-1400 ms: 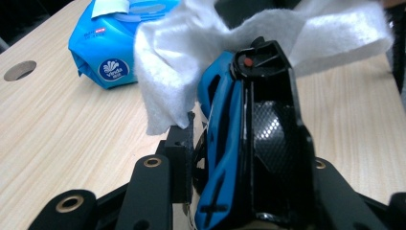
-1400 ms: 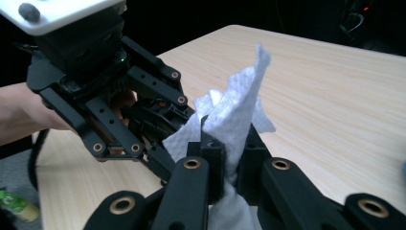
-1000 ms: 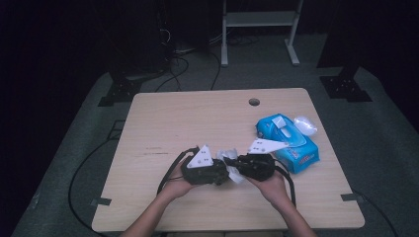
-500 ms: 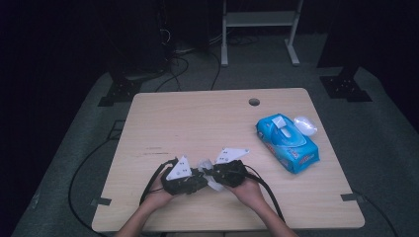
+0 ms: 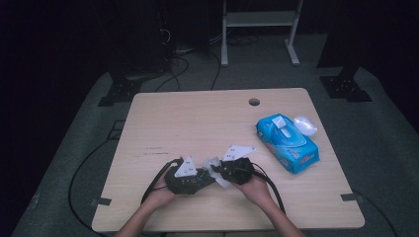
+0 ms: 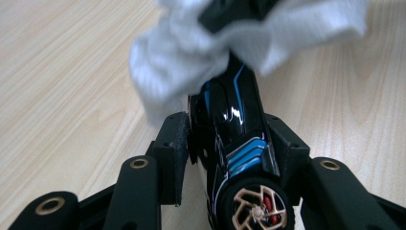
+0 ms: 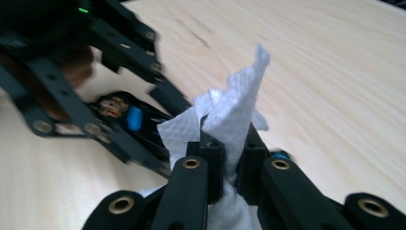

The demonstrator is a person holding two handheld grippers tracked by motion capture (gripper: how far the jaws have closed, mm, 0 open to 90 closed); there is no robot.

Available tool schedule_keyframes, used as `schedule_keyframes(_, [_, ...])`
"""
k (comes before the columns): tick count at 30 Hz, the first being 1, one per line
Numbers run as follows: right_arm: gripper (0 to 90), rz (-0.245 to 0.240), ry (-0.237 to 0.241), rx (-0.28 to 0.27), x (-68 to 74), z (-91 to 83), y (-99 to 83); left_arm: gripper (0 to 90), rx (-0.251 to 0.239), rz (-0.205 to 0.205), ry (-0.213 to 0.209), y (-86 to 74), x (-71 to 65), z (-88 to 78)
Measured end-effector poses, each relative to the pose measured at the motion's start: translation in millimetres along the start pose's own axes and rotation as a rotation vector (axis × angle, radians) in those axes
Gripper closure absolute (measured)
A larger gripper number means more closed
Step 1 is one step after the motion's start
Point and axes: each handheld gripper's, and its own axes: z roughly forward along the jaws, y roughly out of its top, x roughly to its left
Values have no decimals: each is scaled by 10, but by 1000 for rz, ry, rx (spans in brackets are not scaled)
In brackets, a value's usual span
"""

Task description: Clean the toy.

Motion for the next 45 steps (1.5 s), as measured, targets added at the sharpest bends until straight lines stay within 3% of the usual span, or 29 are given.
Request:
schedule_keyframes(2, [836,20,-2,-1,-42,-40,-23,525,-7,-12,-3,9,14,-1])
schedule_keyframes(6, [795,-4,21,8,-27,-81,-28,490,-4,-17,-5,35,20,25])
schedule_keyframes(10, [634,-36,-15,32,-10,-126,-11,475,-3,-12,-17,46,0,41])
schedule_keyframes(15, [589,-58,-37,15,-24,-241,13,474,-2,-19,-23,49,7,58])
schedule_keyframes(20, [623,-65,-47,34,-15,-93,8,500,6,-16,-24,54,15,61])
schedule_keyframes(22, [721,-81,-58,27,17,-29,-4,490,12,-22,-26,51,25,54])
schedule_keyframes(24, [791,-84,-37,19,22,-15,-10,529,22,-13,-18,39,32,51])
schedule_keyframes(27, [812,-109,-73,30,10,-50,-23,556,25,-15,-12,31,37,46])
schedule_keyframes(31, [821,-70,-138,53,-137,-121,-116,565,22,-26,-17,21,45,44])
schedule_keyframes(33, [821,-27,-124,38,-171,-137,-164,565,20,-28,-17,21,44,47])
schedule_keyframes(35, [824,-22,-111,5,-123,-150,-155,564,24,-27,-20,21,51,49])
schedule_keyframes(38, [820,-18,-23,-54,-30,-145,-98,564,29,-31,-19,21,49,51])
schedule_keyframes(41, [822,-53,-39,-16,-12,-91,-128,565,34,-30,-16,20,47,51])
schedule_keyframes(43, [827,2,-19,-36,-108,-127,-177,565,42,-30,-18,23,51,49])
schedule_keyframes(45, [827,15,-73,-12,-171,-184,-212,564,63,-30,-25,49,65,52])
